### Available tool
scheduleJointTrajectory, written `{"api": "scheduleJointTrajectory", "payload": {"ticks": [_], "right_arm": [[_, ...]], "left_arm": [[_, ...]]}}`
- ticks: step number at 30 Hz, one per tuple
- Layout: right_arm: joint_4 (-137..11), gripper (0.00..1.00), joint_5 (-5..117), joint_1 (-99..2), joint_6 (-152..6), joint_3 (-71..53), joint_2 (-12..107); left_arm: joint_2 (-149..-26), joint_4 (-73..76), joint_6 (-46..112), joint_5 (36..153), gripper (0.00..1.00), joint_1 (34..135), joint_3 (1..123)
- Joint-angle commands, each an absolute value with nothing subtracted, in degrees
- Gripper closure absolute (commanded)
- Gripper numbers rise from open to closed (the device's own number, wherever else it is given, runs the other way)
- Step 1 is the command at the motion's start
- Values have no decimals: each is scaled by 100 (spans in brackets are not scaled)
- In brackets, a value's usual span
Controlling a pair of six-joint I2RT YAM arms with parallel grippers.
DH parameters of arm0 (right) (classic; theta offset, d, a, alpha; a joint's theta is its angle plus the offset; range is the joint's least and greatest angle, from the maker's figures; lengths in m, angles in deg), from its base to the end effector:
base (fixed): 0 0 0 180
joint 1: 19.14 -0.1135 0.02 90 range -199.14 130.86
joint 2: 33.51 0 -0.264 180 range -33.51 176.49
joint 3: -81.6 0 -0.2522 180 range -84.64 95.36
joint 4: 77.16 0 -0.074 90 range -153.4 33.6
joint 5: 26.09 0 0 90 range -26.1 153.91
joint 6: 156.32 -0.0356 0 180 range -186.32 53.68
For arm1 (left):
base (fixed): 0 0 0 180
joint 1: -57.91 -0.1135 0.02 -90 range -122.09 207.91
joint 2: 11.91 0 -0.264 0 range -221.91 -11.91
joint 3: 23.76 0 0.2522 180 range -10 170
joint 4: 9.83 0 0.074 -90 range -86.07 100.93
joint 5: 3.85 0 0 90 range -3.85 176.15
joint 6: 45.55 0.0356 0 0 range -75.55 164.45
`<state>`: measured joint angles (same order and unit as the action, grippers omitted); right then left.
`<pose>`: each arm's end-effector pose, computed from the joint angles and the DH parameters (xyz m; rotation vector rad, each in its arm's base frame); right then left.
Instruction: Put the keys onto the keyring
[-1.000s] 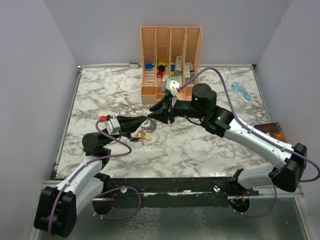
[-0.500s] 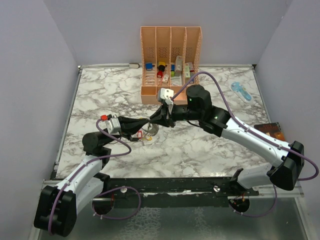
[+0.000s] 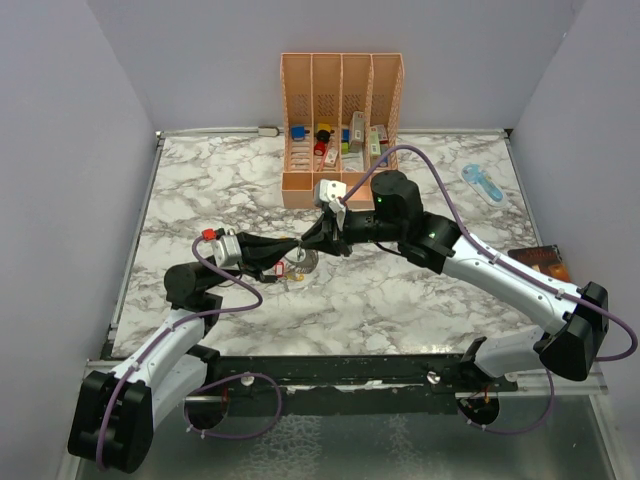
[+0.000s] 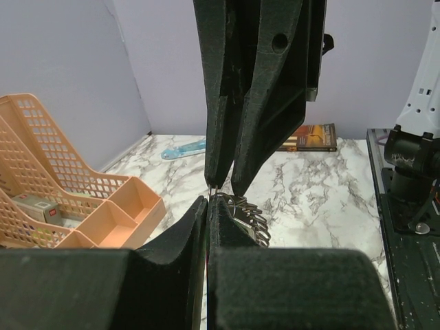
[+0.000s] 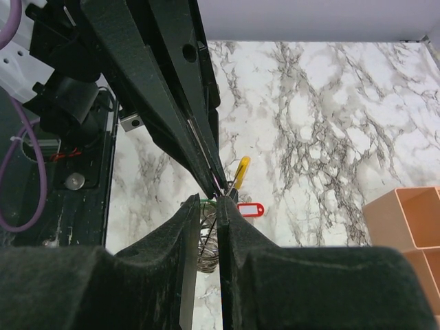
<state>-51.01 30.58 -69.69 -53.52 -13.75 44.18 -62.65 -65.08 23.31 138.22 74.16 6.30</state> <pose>0.1832 0.2534 0.3679 -1.3637 1.4277 0.9910 0.1533 -0.0739 0.2833 0.8289 0.9714 -1.0033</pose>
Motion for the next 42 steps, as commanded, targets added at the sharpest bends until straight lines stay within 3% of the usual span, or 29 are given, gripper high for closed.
{"api": "scheduleJointTrajectory", "payload": {"ticks": [1, 23, 42], "right_arm": [[-5310, 83, 3144, -6933, -5240, -1234, 4452], [-5172, 89, 2950, -6871, -5129, -857, 4809], [-5232, 82, 2919, -6871, -5020, -976, 4625]], "left_arm": [[-6245, -6817, 2261, 13976, 100, 7448, 788], [-6219, -6764, 2281, 14082, 100, 7450, 776], [-6248, -6574, 2415, 14150, 100, 7451, 758]]}}
